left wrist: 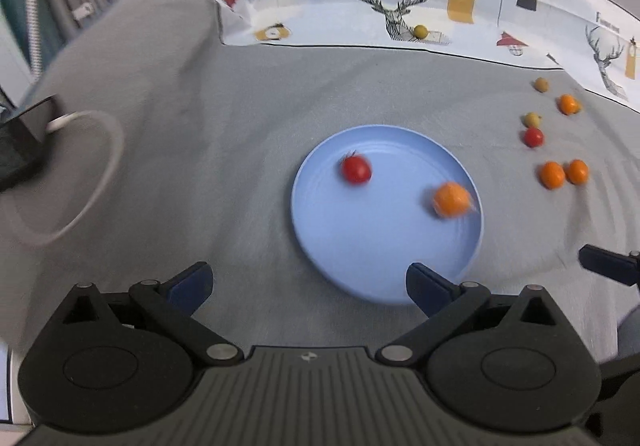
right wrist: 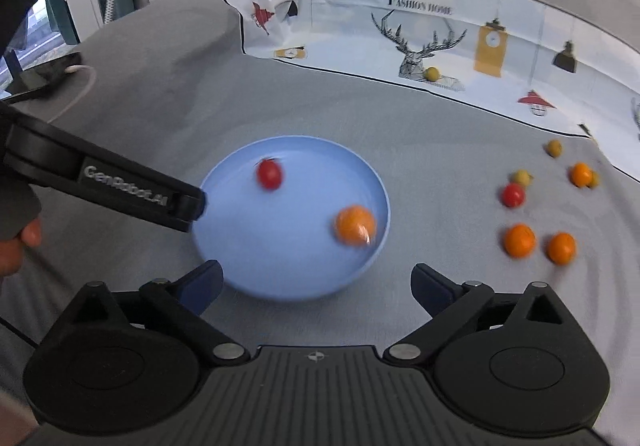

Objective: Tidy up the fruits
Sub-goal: 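Lift both tools away from the plate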

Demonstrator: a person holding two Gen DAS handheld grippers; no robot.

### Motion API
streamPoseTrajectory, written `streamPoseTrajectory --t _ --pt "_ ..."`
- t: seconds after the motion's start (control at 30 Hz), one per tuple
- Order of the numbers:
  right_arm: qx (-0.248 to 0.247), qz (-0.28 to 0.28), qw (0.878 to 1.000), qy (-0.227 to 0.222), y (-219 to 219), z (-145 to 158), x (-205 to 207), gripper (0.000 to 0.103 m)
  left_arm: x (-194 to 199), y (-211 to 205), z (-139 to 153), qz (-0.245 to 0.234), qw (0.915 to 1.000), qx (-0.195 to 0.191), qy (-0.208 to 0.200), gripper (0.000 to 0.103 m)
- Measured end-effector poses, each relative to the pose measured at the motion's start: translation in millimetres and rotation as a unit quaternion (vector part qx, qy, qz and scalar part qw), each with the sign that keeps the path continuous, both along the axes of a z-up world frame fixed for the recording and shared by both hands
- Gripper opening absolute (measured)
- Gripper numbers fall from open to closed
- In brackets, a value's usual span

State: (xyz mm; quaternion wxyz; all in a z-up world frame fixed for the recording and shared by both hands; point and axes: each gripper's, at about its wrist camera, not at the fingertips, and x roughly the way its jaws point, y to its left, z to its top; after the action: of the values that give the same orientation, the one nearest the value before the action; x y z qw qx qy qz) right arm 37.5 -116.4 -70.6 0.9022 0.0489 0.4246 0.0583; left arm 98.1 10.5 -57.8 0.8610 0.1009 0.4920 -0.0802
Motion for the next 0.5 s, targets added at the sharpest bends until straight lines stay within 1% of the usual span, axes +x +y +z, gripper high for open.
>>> streamPoseTrajectory --t 0.1,0.2,0.3,0.4,0.5 --pt "0.001 -0.014 1.000 -0.014 1 15 -32 0.100 -32 11 13 0.011 0.9998 0.003 -0.017 0.103" --pt "0.012 -0.029 0.999 -0.045 1 34 -63 0.102 -64 21 27 0.019 0.9989 -0.003 -0.043 0.103" --pt "0.016 -0.031 0.996 -0.077 3 49 -86 0.102 -93 23 35 0.012 0.9972 0.008 -0.073 0.103" --pt "0.009 -0.024 0.995 -0.097 9 59 -103 0.102 -111 25 43 0.010 0.9968 0.002 -0.079 0.103" --pt "0.005 -0.021 0.993 -0.112 13 66 -119 0.102 -125 30 54 0.013 0.9952 -0.007 -0.097 0.103"
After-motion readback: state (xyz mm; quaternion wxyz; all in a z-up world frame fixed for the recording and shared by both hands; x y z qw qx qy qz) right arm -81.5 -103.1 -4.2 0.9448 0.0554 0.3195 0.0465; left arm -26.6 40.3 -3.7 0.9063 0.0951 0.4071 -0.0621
